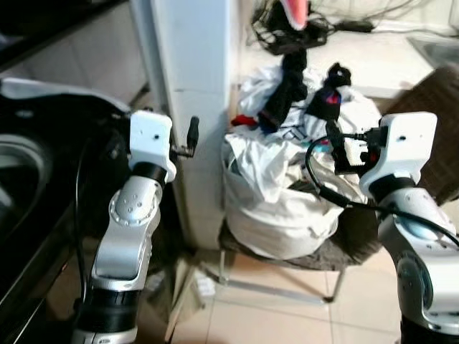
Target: Clothes washing
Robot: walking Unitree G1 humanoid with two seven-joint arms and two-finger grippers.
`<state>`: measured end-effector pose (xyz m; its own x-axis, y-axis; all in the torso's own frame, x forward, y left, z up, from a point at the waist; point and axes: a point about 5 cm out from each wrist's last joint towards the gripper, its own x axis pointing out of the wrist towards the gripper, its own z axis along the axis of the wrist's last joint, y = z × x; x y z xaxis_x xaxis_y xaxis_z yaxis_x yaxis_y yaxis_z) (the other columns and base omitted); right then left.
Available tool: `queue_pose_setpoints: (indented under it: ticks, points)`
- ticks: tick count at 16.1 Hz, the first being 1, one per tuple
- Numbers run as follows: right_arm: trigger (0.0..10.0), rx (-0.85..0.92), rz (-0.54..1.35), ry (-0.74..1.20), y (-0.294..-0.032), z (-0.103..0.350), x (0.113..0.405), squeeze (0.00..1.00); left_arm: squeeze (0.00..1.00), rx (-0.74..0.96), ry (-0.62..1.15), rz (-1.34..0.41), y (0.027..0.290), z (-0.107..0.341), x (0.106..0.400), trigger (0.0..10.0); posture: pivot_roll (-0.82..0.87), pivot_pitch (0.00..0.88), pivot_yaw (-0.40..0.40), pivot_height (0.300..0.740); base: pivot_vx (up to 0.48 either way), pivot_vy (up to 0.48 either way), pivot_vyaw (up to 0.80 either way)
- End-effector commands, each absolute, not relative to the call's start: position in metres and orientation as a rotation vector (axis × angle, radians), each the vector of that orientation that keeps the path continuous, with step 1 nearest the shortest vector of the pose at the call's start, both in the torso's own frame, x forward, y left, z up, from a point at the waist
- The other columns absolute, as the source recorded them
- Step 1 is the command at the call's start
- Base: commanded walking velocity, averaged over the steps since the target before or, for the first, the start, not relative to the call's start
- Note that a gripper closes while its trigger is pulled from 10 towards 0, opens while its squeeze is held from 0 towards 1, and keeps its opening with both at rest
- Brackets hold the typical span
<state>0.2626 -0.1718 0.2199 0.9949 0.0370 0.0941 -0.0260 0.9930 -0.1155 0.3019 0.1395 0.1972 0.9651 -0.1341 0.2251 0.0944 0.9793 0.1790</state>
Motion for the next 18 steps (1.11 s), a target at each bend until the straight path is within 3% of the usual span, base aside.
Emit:
queue_pose_setpoints:
  ticks: [1,6,7,12,18]
  points:
    - [10.0,-0.131,0.068,-0.107,-0.167,0.224,0.265,0.00,0.00,0.168,-0.243,-0.098,0.142,0.199,0.300,10.0,-0.03,0.000,-0.002,0.740,0.304,0.000,0.00]
    - [10.0,-0.172,0.116,-0.095,-0.164,0.224,0.267,0.00,0.00,0.173,-0.246,-0.075,0.145,0.199,0.297,10.0,-0.02,0.000,-0.012,0.740,0.304,0.000,0.64]
    - [10.0,-0.110,0.096,-0.088,-0.166,0.223,0.268,0.00,0.00,0.132,-0.251,-0.068,0.147,0.199,0.296,10.0,-0.02,0.000,-0.015,0.740,0.000,0.000,0.00]
    - [10.0,-0.124,0.147,-0.104,-0.166,0.227,0.268,0.00,0.00,0.154,-0.235,-0.046,0.153,0.198,0.297,10.0,-0.02,0.000,-0.015,0.740,0.000,0.000,0.00]
    - [10.0,-0.134,0.076,-0.067,-0.178,0.230,0.280,0.00,0.00,0.184,-0.197,-0.079,0.152,0.195,0.298,10.0,-0.01,0.000,-0.011,0.740,0.000,0.000,0.00]
